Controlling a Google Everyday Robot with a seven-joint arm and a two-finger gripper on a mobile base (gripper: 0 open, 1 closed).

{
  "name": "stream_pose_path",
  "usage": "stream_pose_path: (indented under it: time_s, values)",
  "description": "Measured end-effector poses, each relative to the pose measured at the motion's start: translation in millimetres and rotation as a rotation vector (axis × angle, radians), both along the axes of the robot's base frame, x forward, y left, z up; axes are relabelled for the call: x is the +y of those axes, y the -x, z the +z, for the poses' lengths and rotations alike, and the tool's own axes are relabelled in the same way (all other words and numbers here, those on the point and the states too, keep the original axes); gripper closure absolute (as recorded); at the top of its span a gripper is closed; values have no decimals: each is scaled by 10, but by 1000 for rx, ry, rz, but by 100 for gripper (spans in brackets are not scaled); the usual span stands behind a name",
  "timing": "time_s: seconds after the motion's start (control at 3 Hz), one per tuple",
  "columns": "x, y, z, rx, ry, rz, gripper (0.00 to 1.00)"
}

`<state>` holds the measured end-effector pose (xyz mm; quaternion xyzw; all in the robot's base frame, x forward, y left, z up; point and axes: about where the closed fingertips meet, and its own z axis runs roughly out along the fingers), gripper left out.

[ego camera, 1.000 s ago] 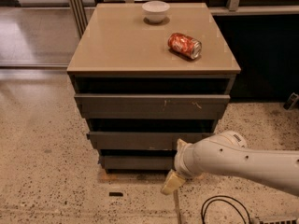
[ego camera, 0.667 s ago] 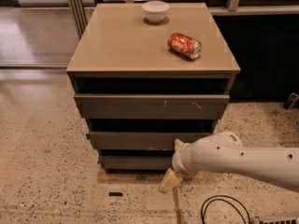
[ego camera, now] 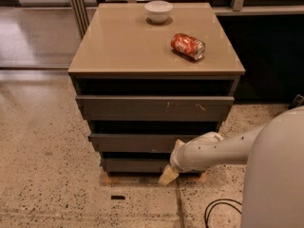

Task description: Open middle drawer

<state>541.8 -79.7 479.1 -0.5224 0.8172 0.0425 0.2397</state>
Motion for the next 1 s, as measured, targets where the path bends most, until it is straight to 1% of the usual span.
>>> stream_pose_path:
  time_s: [0.33, 0.67, 1.0]
  values:
    - [0, 0, 0, 0, 0, 0, 0]
    - [-38, -8, -41, 6, 7, -13, 0]
    - [-165, -135, -116, -1, 35, -55, 0]
